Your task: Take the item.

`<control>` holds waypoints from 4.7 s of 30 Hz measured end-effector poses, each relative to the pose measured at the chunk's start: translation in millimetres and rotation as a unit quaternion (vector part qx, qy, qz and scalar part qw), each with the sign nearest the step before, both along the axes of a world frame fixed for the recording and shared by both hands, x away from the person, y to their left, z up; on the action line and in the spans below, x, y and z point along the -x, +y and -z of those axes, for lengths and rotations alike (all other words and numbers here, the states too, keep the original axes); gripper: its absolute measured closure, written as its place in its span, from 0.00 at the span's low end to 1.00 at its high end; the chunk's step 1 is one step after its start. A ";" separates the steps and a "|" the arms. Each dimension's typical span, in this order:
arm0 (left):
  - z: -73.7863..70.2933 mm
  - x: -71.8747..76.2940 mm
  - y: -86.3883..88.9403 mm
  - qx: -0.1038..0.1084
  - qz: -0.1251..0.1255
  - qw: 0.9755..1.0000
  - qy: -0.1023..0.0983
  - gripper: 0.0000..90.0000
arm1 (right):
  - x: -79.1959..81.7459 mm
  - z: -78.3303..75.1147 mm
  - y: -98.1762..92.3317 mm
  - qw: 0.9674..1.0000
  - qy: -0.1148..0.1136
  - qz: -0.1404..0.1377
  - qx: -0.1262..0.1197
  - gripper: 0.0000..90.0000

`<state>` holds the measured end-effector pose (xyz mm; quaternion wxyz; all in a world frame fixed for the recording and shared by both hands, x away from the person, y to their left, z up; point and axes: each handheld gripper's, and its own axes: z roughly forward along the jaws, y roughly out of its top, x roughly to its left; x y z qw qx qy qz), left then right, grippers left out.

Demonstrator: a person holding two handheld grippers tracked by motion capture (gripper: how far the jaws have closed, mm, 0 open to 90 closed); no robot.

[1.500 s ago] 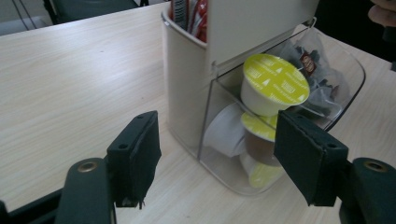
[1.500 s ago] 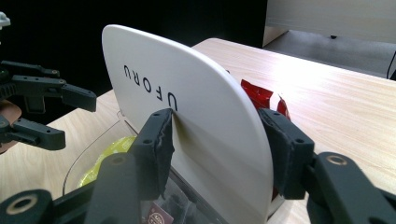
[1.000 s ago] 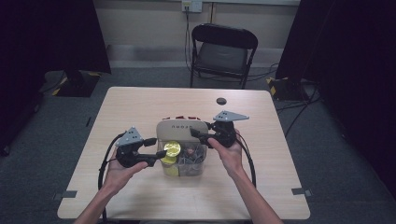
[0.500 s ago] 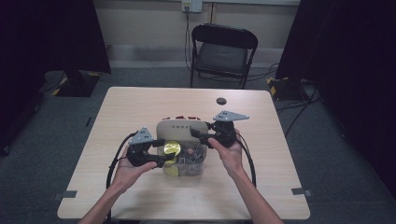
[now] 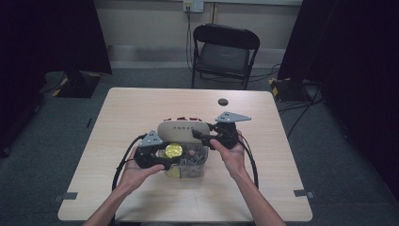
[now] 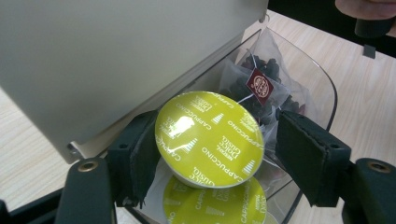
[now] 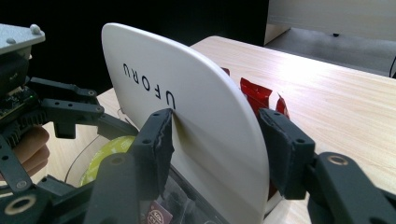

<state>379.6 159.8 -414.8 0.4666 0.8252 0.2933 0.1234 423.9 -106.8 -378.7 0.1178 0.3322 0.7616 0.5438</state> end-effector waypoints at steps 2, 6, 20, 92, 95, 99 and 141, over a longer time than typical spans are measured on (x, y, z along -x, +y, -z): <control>0.3 0.6 -0.9 -0.004 -0.001 1.000 -0.001 0.35 | 0.0 0.2 -0.2 1.000 0.000 0.000 -0.001 0.52; 3.2 0.3 -3.4 -0.017 0.003 1.000 -0.001 0.36 | -0.1 0.2 -0.4 1.000 0.000 -0.001 -0.001 0.52; 2.7 -0.9 0.1 -0.010 0.005 1.000 0.004 0.42 | 0.0 0.3 -0.4 1.000 0.000 -0.001 0.000 0.52; -24.3 7.6 85.9 0.048 -0.053 0.997 -0.016 0.43 | -0.8 1.8 1.0 1.000 0.002 0.002 -0.001 0.49; -24.1 6.7 91.7 0.049 -0.062 0.997 -0.015 0.43 | -0.8 1.7 1.0 1.000 0.002 0.002 0.000 0.49; -23.6 5.5 99.5 0.052 -0.074 0.996 -0.015 0.43 | -0.7 1.6 1.2 1.000 0.003 0.002 -0.001 0.49; 36.3 -19.1 142.7 -0.014 -0.148 0.988 0.042 0.43 | -2.0 1.5 5.5 1.000 0.003 0.000 0.006 0.47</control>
